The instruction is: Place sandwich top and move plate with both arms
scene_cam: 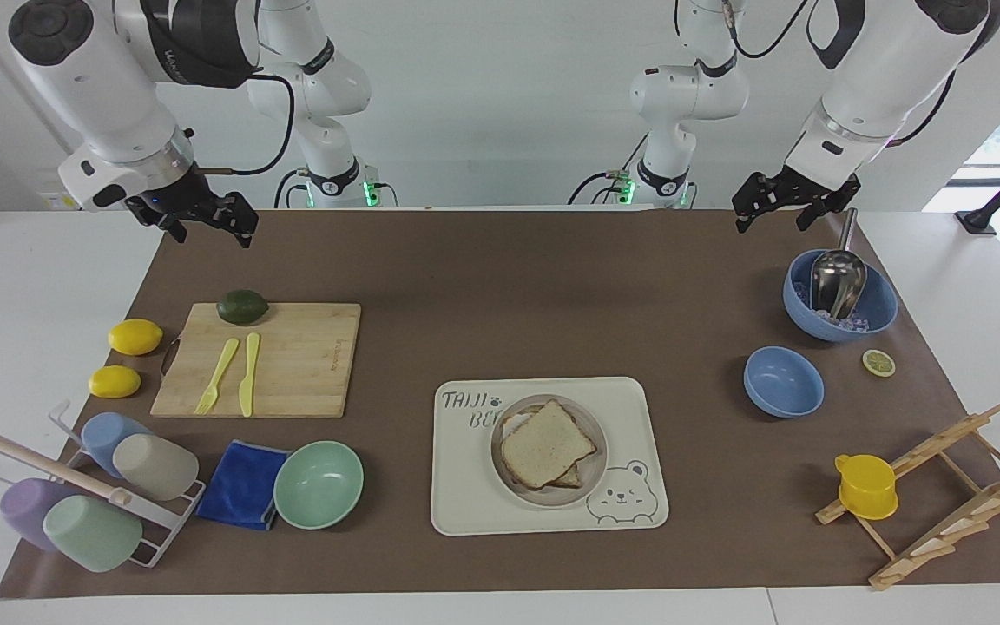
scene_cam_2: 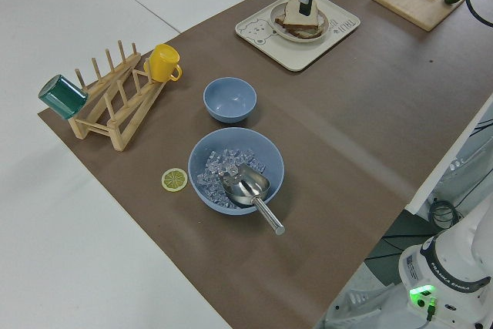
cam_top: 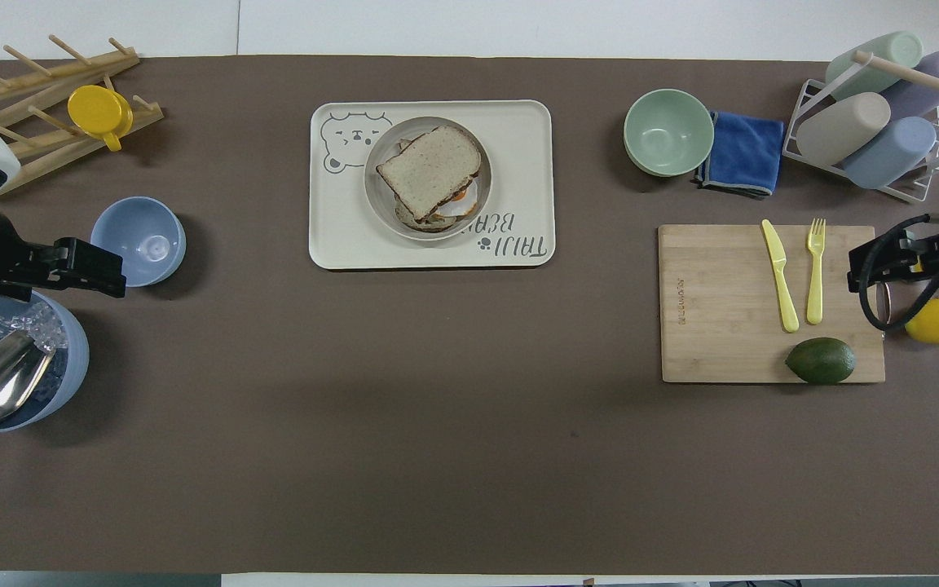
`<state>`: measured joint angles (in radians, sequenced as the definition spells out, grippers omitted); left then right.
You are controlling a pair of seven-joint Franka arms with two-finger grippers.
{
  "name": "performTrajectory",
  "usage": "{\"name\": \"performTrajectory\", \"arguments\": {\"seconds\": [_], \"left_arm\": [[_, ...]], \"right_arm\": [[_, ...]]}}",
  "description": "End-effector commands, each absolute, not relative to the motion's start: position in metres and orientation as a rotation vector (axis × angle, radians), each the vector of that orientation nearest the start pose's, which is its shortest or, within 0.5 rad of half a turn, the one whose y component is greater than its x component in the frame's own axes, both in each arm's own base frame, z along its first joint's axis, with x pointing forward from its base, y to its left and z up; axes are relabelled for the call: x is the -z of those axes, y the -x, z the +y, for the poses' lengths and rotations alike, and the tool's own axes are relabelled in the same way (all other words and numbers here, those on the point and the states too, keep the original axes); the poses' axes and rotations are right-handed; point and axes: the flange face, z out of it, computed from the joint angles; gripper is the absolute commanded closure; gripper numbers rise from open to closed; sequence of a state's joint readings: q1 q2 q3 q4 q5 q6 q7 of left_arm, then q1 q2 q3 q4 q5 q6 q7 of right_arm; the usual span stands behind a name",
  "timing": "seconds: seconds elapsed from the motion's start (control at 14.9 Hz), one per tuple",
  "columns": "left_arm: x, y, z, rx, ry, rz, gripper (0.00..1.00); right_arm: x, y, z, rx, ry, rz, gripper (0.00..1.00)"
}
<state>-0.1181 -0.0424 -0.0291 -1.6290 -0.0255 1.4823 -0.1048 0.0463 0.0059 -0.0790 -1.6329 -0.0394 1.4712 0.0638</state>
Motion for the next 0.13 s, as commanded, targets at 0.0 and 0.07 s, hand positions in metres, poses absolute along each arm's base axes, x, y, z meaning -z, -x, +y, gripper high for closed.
{"name": "performTrajectory", "arguments": {"seconds": [0.0, 0.07], "left_arm": [[-0.6173, -0.5268, -0.0818, -0.146, 3.138, 0.092, 0.00], [-0.6166, -0.5273, -0.0827, -0.146, 3.138, 0.095, 0.00]], "right_arm": [[-0.5843, -0.5385, -0.0235, -0.256, 3.137, 0.130, 0.00], [-0.5850, -0.5380, -0.0235, -0.256, 3.137, 0.130, 0.00]]}}
